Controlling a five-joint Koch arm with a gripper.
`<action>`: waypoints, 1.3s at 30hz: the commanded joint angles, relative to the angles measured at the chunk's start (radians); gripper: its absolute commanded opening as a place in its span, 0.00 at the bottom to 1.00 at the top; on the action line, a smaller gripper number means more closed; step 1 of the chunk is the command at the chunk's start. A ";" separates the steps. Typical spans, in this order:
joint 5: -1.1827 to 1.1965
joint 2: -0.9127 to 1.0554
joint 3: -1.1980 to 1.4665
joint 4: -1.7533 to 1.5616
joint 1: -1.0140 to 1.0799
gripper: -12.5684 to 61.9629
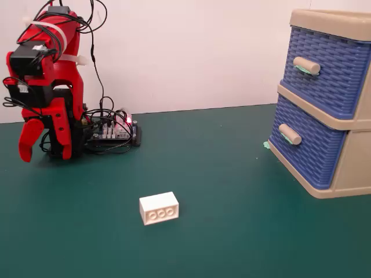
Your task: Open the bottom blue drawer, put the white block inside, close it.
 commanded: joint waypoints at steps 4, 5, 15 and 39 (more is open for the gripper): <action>-0.028 0.049 0.018 0.167 0.023 0.62; -0.028 0.049 0.018 0.167 0.023 0.62; -0.025 0.049 -0.092 0.206 0.023 0.62; 1.528 -0.396 -0.417 -1.170 -1.336 0.62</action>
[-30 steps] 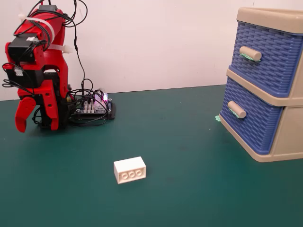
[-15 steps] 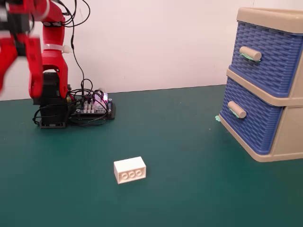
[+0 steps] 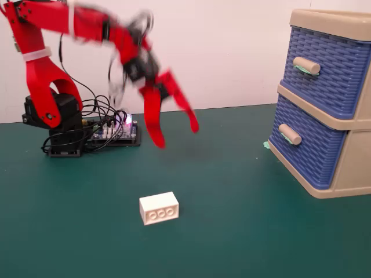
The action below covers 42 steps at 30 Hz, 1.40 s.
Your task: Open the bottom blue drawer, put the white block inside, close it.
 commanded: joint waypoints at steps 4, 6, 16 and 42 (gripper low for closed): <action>0.015 -0.120 0.224 -0.986 -0.110 0.62; 0.025 -0.249 0.235 -1.221 -0.135 0.62; 0.143 -0.775 -0.040 -1.706 -0.187 0.62; 0.141 -0.985 -0.548 -1.453 -0.258 0.44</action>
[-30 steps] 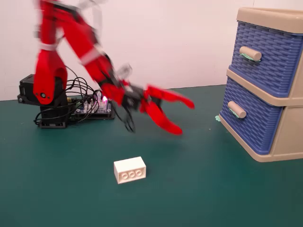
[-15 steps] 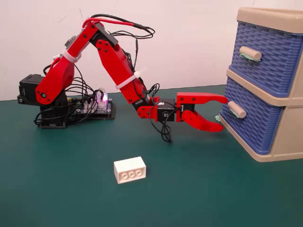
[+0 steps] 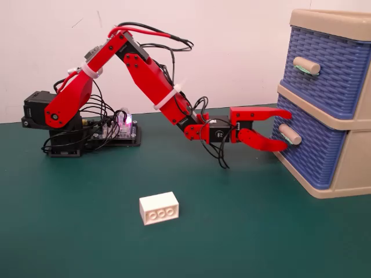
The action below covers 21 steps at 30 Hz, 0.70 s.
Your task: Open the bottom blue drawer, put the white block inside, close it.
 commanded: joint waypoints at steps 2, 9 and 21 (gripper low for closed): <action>0.021 0.023 -0.032 0.012 -0.017 0.36; 0.021 0.023 -0.040 0.064 -0.012 0.17; 0.061 0.091 0.040 0.132 0.018 0.06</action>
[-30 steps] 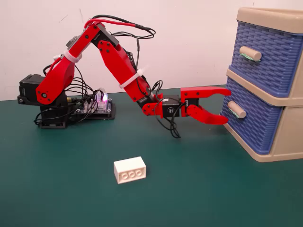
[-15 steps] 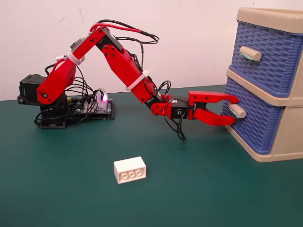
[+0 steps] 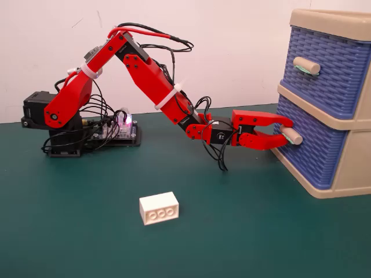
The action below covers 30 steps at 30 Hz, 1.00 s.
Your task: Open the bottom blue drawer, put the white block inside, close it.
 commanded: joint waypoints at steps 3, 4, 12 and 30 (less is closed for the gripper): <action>0.104 0.169 0.161 -0.006 0.021 0.06; 0.124 0.221 0.232 -0.006 0.032 0.06; 0.169 0.566 0.704 -0.003 0.133 0.06; 0.161 1.328 0.729 1.069 0.472 0.62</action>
